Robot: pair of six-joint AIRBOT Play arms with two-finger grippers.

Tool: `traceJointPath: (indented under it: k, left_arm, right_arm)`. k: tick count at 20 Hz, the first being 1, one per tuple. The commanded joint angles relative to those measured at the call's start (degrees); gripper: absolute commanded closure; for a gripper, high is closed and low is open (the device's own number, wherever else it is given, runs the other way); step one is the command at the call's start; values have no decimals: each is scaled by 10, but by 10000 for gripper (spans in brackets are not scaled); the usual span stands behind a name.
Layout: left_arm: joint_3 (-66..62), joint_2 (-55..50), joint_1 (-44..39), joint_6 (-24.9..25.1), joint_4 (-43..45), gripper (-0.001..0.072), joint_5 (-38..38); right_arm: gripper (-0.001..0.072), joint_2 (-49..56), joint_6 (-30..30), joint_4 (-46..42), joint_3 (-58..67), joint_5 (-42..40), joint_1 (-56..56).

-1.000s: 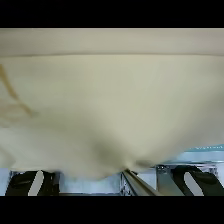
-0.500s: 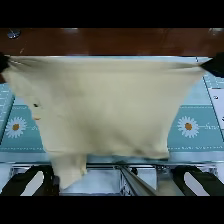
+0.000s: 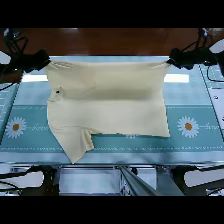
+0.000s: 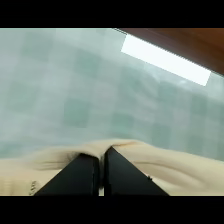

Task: Fold the shirts.

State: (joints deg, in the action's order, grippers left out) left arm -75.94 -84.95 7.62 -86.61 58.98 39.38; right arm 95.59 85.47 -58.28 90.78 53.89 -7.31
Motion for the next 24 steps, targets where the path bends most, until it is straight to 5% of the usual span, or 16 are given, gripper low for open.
traceJointPath:
  k: [1,8,13,14,15,16,20,22,24]
  left_arm:
    - [-21,-54,0,-11,-76,678,20]
    - [-12,-47,70,94,-31,678,309]
    - [61,-64,67,94,4,675,327]
    - [65,-64,65,94,4,554,329]
    - [62,-64,65,95,4,185,340]
    - [52,-63,67,92,9,3,362]
    - [42,-20,101,95,80,3,441]
    - [95,34,132,94,140,3,440]
    - [203,94,181,104,106,3,424]
  right_arm:
    - [686,78,4,35,54,40,-2]
    - [686,52,-46,19,44,248,-45]
    - [679,57,-55,-19,-59,204,-21]
    - [518,62,-38,-18,-62,200,-19]
    - [127,63,-23,-15,-61,201,-19]
    - [95,62,-23,-13,-51,221,-25]
    - [95,15,-84,-7,-9,362,-83]
    - [95,-53,-90,-6,-51,331,-132]
    - [96,-128,-98,5,-151,254,-169]
